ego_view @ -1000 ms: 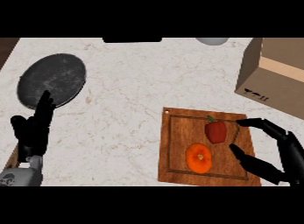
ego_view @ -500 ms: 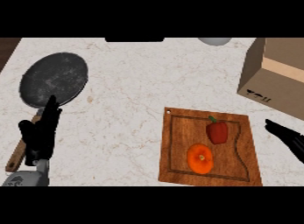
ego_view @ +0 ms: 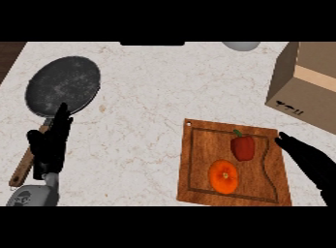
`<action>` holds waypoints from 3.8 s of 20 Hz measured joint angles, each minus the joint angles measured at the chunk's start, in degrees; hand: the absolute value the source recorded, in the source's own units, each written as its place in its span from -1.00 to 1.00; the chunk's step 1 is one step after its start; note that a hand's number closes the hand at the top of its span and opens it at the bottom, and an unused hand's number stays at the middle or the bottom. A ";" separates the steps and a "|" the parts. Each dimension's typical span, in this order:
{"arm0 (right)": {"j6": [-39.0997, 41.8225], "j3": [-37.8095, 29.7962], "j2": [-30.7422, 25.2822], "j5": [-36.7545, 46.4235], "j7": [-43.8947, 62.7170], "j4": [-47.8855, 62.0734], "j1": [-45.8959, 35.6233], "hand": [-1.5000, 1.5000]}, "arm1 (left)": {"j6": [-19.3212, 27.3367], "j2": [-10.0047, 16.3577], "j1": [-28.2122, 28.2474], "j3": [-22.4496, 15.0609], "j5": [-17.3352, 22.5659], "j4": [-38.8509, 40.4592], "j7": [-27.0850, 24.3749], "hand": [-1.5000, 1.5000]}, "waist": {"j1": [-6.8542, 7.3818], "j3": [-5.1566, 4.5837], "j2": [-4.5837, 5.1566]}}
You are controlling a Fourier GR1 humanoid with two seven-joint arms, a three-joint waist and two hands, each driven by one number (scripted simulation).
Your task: Pick the squash from the cutting board and place it in the cardboard box
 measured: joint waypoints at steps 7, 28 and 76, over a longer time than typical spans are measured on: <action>8.45 9.37 6.11 5.66 14.81 1.87 -8.35 -1.00 | -0.30 -0.55 0.21 0.28 -0.97 0.10 0.24 0.00 | 0.25 0.01 0.02; 17.42 19.20 26.80 18.21 26.02 10.93 -13.73 -1.00 | -1.17 -3.08 -0.20 2.46 -4.15 -0.90 2.11 0.00 | -0.23 0.08 -0.04; 14.25 9.69 37.12 35.06 5.98 38.07 -13.03 1.00 | -5.95 -6.23 0.29 8.06 -8.54 0.10 0.68 0.00 | -0.17 -0.02 -0.16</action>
